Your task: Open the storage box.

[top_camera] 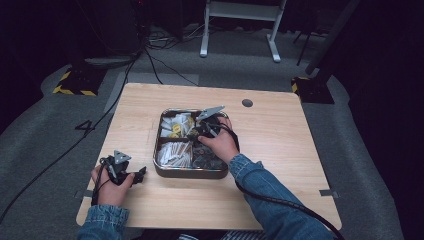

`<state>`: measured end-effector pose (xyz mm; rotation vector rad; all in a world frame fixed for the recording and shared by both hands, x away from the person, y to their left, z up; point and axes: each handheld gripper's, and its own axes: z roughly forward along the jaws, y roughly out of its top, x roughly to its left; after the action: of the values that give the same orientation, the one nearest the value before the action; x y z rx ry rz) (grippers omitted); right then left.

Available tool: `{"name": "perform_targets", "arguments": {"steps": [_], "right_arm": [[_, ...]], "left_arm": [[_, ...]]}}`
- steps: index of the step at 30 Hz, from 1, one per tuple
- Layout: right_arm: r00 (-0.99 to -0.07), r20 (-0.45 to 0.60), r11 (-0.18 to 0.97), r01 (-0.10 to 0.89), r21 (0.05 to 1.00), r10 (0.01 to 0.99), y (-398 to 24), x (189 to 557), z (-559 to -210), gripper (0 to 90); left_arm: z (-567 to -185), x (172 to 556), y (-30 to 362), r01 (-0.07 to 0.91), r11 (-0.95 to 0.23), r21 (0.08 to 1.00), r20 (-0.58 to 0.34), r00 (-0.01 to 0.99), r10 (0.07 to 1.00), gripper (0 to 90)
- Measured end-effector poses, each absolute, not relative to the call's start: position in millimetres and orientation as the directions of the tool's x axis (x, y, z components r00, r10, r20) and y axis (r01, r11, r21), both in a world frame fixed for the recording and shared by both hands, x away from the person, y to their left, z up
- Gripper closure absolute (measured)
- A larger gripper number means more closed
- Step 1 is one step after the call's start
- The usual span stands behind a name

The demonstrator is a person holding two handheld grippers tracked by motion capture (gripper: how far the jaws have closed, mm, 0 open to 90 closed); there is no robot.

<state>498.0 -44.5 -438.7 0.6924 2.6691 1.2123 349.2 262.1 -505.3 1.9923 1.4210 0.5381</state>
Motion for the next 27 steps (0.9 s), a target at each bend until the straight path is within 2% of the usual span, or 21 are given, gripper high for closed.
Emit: {"name": "perform_targets", "arguments": {"steps": [19, 27], "right_arm": [[-0.882, 0.045, 0.574, 0.342, 0.744, 0.468, -43.3, 495.5, -437.0, 59.1], [-0.887, 0.024, 0.565, 0.315, 0.763, 0.461, -43.1, 493.0, -422.3, 59.1]], "left_arm": [[-505.2, 349.2, 262.1, 0.686, -0.224, 0.692, -0.029, 0.336, 0.941, 15.4], [-505.2, 349.3, 262.2, 0.687, -0.224, 0.692, -0.029, 0.337, 0.941, 15.3]]}}
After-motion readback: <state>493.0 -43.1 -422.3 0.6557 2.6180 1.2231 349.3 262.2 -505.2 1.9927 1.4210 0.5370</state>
